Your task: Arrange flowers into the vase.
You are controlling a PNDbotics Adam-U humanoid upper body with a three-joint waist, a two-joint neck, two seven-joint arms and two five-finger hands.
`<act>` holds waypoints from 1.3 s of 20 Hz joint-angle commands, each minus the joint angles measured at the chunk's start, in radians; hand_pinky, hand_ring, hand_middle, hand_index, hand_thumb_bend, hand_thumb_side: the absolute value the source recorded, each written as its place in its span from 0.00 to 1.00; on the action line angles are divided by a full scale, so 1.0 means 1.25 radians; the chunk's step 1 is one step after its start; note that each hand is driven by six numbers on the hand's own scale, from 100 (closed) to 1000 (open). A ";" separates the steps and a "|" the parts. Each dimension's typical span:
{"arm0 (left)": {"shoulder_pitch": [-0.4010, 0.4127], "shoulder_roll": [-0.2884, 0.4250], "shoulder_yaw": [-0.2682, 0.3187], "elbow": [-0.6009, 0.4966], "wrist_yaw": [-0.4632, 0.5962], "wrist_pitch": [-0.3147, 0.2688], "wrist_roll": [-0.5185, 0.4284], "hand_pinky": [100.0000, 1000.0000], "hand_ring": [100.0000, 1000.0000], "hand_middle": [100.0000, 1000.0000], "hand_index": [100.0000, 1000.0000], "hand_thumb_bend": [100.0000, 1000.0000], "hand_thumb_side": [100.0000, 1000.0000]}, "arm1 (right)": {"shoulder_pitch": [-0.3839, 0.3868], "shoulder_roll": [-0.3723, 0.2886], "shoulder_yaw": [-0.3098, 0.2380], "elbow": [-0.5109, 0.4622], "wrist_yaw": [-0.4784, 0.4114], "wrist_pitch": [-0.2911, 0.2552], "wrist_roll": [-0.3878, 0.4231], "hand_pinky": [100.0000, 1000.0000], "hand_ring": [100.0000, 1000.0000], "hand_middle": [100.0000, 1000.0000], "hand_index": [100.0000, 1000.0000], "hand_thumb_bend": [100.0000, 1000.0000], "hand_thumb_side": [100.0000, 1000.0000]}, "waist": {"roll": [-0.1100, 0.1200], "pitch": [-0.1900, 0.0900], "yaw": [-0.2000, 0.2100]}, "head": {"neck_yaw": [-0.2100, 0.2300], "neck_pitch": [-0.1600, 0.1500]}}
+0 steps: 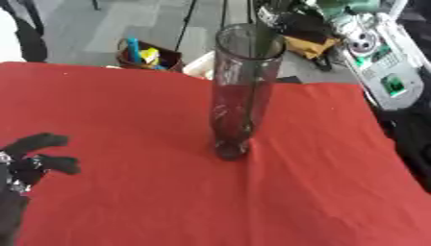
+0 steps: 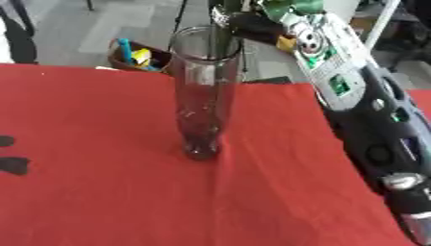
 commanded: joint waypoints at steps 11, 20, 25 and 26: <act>-0.007 0.003 -0.004 -0.015 -0.002 0.001 -0.009 0.72 0.56 0.72 0.84 0.00 1.00 | -0.007 -0.036 -0.018 -0.027 -0.034 -0.025 0.101 0.72 0.92 0.72 0.92 0.24 1.00 | 0.004 -0.016 -0.004 | 0.003 -0.014; -0.007 0.002 -0.004 -0.015 -0.003 0.001 -0.011 0.72 0.56 0.72 0.84 0.00 1.00 | 0.003 -0.042 -0.025 -0.035 -0.037 -0.024 0.107 0.72 0.92 0.73 0.95 0.30 1.00 | 0.006 -0.014 -0.007 | 0.003 -0.016; -0.006 0.002 -0.005 -0.015 -0.003 0.001 -0.013 0.72 0.56 0.72 0.84 0.00 1.00 | 0.005 -0.044 -0.026 -0.038 -0.042 -0.032 0.111 0.75 0.94 0.75 1.00 0.40 1.00 | 0.007 -0.014 -0.008 | 0.003 -0.017; -0.006 0.002 -0.005 -0.015 -0.003 0.001 -0.013 0.72 0.56 0.72 0.84 0.00 1.00 | 0.005 -0.044 -0.026 -0.039 -0.046 -0.035 0.116 0.75 0.94 0.75 1.00 0.40 1.00 | 0.007 -0.014 -0.009 | 0.003 -0.017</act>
